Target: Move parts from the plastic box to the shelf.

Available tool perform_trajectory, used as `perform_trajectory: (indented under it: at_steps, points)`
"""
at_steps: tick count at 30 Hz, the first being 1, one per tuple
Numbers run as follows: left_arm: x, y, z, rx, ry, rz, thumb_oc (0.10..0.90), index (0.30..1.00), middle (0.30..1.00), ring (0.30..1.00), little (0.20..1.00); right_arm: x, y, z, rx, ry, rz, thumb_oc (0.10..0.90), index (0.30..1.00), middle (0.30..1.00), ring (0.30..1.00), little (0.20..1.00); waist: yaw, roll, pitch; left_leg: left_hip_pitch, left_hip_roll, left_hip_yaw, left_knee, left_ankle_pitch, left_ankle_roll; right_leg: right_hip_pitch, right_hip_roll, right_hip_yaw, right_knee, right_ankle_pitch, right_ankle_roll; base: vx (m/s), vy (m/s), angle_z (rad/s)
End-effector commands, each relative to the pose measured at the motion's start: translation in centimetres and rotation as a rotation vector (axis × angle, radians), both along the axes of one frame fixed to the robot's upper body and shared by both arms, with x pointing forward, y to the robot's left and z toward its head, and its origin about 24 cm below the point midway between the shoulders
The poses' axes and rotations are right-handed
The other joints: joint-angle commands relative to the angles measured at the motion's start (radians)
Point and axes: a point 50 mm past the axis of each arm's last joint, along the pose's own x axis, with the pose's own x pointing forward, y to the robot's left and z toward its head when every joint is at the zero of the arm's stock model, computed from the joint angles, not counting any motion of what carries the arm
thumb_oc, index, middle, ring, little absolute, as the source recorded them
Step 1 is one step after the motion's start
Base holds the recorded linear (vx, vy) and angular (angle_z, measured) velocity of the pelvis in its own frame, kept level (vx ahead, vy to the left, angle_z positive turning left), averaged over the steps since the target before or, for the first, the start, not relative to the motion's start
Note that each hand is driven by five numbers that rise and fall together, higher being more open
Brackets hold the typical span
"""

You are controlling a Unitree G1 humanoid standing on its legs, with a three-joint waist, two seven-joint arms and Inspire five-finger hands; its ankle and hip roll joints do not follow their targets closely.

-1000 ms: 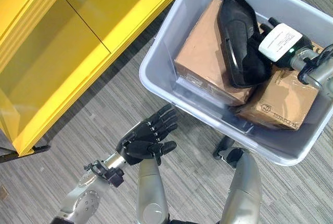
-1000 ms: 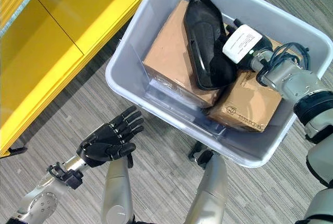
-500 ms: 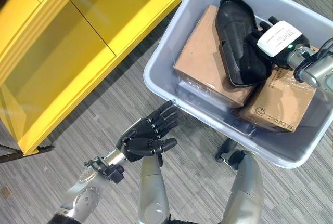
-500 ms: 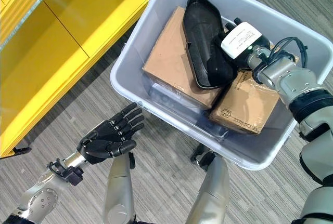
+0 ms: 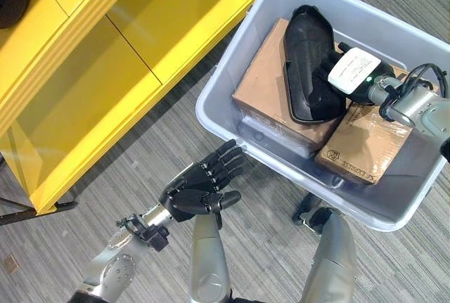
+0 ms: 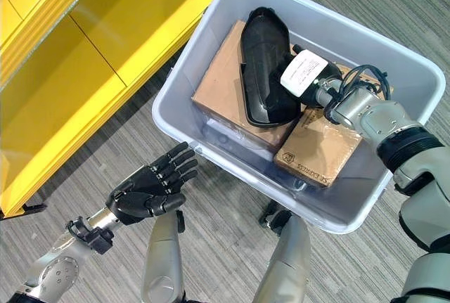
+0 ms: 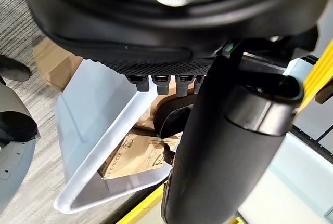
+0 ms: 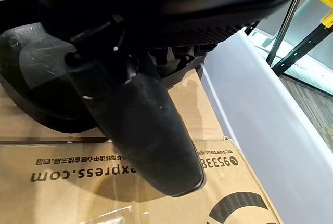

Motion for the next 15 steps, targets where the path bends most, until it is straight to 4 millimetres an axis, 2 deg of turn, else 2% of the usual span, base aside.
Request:
perform_trajectory:
  at_steps: [1, 15]
  points:
    - [-0.6, -1.8, 3.2, -0.049, -0.165, -0.119, 0.900, 1.000, 1.000, 1.000, 1.000, -0.6, 8.8, -4.9, 0.184, 0.172, 0.346, 0.900, 1.000, 1.000, 1.000, 1.000, 0.041, -0.013, 0.023, -0.055, 0.029, 0.008, 0.146, -0.107, 0.007, 0.069, 0.000, -0.011, -0.064, 0.028, 0.101, 0.00, 0.000, 0.00]
    - [-0.3, -2.4, 3.4, -0.060, -0.166, -0.126, 0.900, 1.000, 1.000, 1.000, 1.000, -0.7, 10.2, -5.4, 0.185, 0.151, 0.414, 0.900, 1.000, 1.000, 1.000, 1.000, 0.041, -0.010, 0.023, -0.040, 0.023, 0.008, 0.153, -0.124, 0.014, 0.090, 0.004, -0.002, -0.068, 0.025, 0.105, 0.00, 0.000, 0.00]
